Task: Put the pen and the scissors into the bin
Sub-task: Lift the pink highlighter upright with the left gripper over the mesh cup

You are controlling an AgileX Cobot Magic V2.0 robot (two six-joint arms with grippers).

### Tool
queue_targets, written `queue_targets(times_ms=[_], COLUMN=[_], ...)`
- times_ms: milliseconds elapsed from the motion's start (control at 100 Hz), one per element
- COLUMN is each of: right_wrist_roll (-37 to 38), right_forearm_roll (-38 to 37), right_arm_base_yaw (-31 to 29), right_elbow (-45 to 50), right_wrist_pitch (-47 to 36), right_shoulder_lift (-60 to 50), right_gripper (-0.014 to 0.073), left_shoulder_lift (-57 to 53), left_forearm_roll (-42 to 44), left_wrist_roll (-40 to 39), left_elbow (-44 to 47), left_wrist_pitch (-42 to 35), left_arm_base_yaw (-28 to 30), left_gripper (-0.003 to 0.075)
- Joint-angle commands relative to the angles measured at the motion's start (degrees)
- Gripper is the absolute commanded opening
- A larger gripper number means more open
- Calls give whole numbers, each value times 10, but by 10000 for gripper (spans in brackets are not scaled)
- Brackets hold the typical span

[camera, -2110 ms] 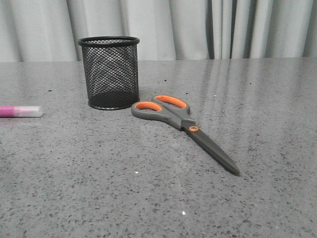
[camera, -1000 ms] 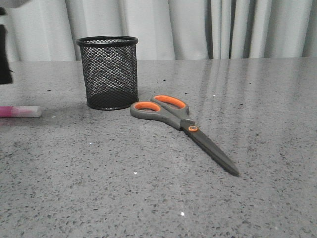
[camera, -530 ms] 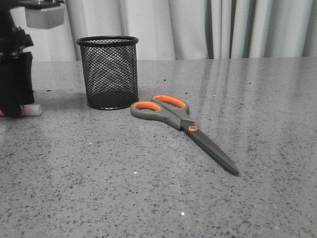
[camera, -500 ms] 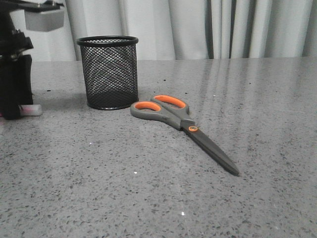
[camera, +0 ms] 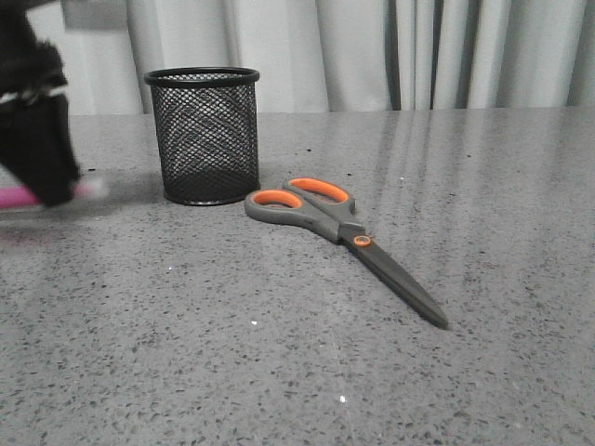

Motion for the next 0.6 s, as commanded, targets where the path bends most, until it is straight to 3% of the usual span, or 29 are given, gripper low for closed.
queue_targets(times_ms=[0, 120, 410, 490, 590], right_wrist_roll=[-8, -8, -8, -8, -8], right_forearm_roll=[17, 18, 53, 58, 61], right_arm_base_yaw=[-2, -2, -2, -2, -2], right_elbow=[-20, -20, -21, -21, -22], right_wrist_pitch=[-34, -19, -14, -14, -16], right_shoulder_lift=[12, 12, 12, 12, 12], right_gripper=[432, 432, 432, 432, 432], left_shoulder_lift=[-63, -121, -252, -267, -272], left_forearm_roll=[-65, -115, -265, -378, -573], left_wrist_roll=[-48, -118, -111, -75, 54], left_elbow=[-14, -14, -13, 1, 46], left_wrist_pitch=[-36, -74, -130, -154, -158], left_arm_base_yaw=[-3, 4, 24, 24, 24], left_gripper=[-19, -19, -19, -19, -19])
